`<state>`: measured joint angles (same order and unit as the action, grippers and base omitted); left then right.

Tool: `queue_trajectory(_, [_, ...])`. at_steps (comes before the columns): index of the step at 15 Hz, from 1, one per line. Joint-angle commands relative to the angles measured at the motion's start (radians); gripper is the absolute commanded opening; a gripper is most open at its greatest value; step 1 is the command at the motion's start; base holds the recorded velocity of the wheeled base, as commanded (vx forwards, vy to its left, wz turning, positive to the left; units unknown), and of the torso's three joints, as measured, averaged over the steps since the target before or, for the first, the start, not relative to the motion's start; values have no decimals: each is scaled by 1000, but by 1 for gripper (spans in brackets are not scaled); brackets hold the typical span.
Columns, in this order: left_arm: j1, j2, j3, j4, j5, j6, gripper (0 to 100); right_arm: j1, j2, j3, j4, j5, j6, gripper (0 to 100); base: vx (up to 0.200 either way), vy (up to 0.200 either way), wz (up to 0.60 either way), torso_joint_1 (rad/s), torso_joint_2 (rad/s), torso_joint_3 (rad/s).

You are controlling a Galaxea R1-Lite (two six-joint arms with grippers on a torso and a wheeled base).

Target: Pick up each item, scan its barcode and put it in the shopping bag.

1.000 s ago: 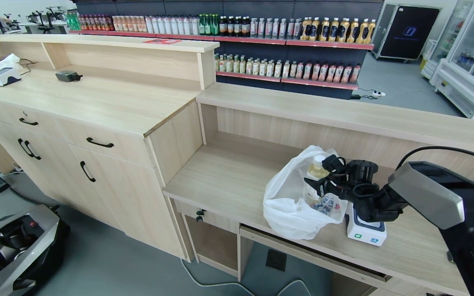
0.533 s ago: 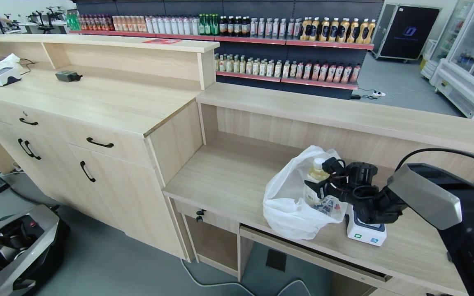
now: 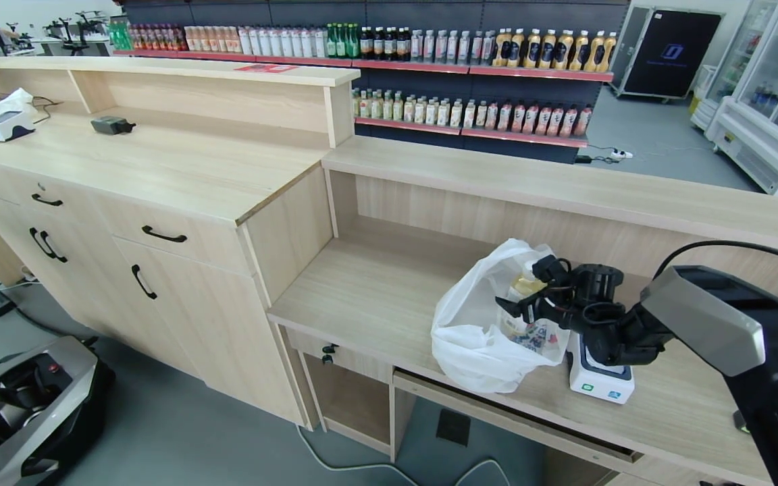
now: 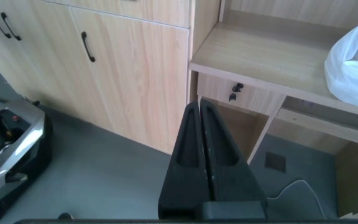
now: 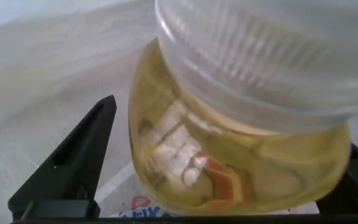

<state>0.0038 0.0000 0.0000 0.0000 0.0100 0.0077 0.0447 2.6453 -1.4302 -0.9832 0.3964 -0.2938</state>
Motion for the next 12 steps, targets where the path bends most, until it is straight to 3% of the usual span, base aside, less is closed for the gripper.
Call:
queue_trajectory(1, [1, 0, 0, 0, 1, 0, 0, 3, -74, -1, 24, 1, 10, 100, 0, 0, 0, 0, 0, 0])
queue_trajectory(4, [1, 0, 0, 0, 1, 0, 0, 1, -157, 1, 35, -1, 12, 100, 0, 0, 0, 0, 0, 0])
queue_trajectory(8, [1, 0, 0, 0, 1, 0, 0, -54, -492, 209, 239, -5, -64, 100, 0, 0, 0, 0, 0, 0])
queue_trajectory(12, [1, 0, 0, 0, 1, 0, 0, -189, -875, 505, 388, -4, -131, 100, 0, 0, 0, 0, 0, 0])
